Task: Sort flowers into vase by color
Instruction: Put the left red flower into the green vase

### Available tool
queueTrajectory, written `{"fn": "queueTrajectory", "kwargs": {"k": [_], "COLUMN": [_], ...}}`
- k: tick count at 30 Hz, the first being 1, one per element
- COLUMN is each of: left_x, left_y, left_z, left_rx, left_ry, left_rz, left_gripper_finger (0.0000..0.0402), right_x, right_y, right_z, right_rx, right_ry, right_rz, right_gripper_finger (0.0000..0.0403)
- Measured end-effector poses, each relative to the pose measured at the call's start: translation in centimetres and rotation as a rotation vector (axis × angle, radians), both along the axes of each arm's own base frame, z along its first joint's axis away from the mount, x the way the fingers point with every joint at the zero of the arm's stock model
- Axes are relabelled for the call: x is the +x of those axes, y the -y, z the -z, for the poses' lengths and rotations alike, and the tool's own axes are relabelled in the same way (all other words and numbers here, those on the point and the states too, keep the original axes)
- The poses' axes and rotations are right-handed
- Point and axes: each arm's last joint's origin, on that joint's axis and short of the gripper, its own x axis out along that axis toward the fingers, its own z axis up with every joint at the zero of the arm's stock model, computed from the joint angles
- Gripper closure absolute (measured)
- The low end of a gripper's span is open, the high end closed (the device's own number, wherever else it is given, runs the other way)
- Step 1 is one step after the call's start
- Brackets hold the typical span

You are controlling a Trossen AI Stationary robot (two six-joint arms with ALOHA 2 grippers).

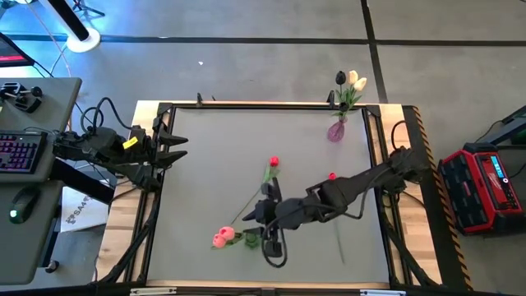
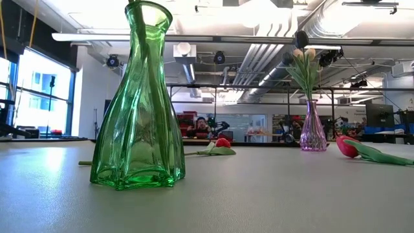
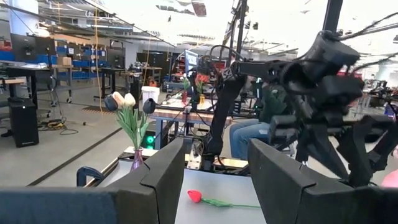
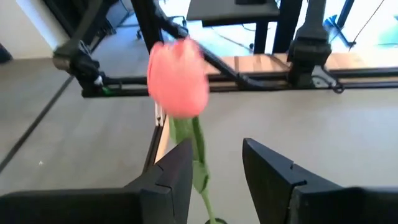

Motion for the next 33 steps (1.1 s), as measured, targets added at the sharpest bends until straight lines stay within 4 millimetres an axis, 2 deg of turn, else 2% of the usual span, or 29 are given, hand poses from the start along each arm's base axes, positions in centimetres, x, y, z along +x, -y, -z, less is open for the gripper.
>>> {"fn": "queueTrajectory", "kwargs": {"k": [6,11,15,19,23,27,30,33], "left_x": [0.0,0.0,0.0,0.0,0.0,0.0,0.0,0.0], "left_y": [0.0,0.0,0.0,0.0,0.0,0.0,0.0,0.0], "left_z": [0.0,0.0,0.0,0.0,0.0,0.0,0.0,0.0], "left_rx": [0.0,0.0,0.0,0.0,0.0,0.0,0.0,0.0], "left_ry": [0.0,0.0,0.0,0.0,0.0,0.0,0.0,0.0], "left_rz": [0.0,0.001,0.0,0.001,0.001,0.0,0.0,0.0], "left_gripper_finger": [0.0238,0.0238,0.0238,0.0238,0.0238,0.0238,0.0238,0.0238], "right_x": [-1.3,-2.9,-3.4,-3.7,-4.8,-5.9,-5.9,-5.4], "right_y": [2.2,5.3,8.1,11.2,14.0,15.7,16.6,17.1], "right_z": [-3.0,-5.5,-5.8,-4.6,-2.0,0.5,1.9,3.9], "right_rx": [0.036,0.038,0.056,0.107,0.141,0.046,-0.001,0.03], "right_ry": [0.068,0.114,0.062,-0.091,-0.39,-0.633,-0.727,-0.785], "right_rz": [0.025,0.097,0.211,0.353,0.512,0.739,0.879,0.93], "right_gripper_finger": [0.0274,0.0274,0.0274,0.0274,0.0274,0.0274,0.0274,0.0274]}}
